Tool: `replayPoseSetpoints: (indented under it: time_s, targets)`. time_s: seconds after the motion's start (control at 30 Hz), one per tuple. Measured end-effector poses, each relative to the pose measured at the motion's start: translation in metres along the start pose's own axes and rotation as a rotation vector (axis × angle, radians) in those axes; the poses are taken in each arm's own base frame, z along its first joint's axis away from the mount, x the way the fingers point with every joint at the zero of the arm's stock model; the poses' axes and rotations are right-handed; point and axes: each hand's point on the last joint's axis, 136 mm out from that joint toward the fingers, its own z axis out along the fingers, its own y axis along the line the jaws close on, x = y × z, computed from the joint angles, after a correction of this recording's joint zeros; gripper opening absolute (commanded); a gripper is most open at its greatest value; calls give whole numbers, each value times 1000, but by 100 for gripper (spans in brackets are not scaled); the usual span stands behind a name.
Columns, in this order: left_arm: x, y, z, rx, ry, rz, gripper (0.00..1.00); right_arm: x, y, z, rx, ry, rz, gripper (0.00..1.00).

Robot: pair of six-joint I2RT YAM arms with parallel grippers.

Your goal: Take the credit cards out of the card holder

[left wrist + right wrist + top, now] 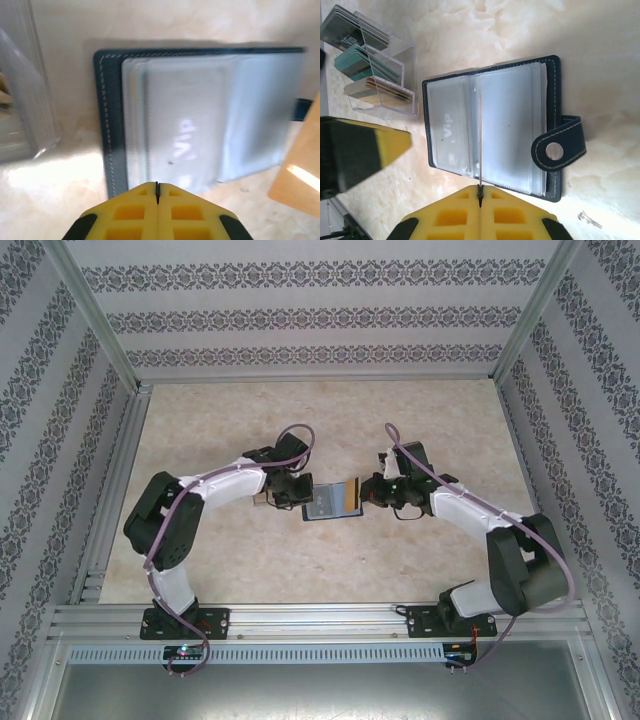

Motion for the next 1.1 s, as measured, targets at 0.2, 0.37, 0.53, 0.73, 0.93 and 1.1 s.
replayPoseSetpoints:
  time_s: [0.2,0.37,0.53,0.73,0.93,1.1]
  targets:
    - [-27,-25,-80,53,-212,38,57,-19,31,-18,11,-31,-123,0]
    - [-38,-13,-157,49,-417,-14,100,-32,83,-27,-1,-47,-322,0]
    - [-25,23,-214,4,-573,-82,100,-36,127,-13,-7,-29,-521,0]
    - [8,71,-252,-43,-688,-172,100,-33,154,20,8,44,-713,0]
    - [37,106,-276,-70,-761,-236,100,-23,175,49,29,77,-949,0]
    - [53,125,-291,-89,-802,-273,100,-10,189,69,54,95,-1149,0]
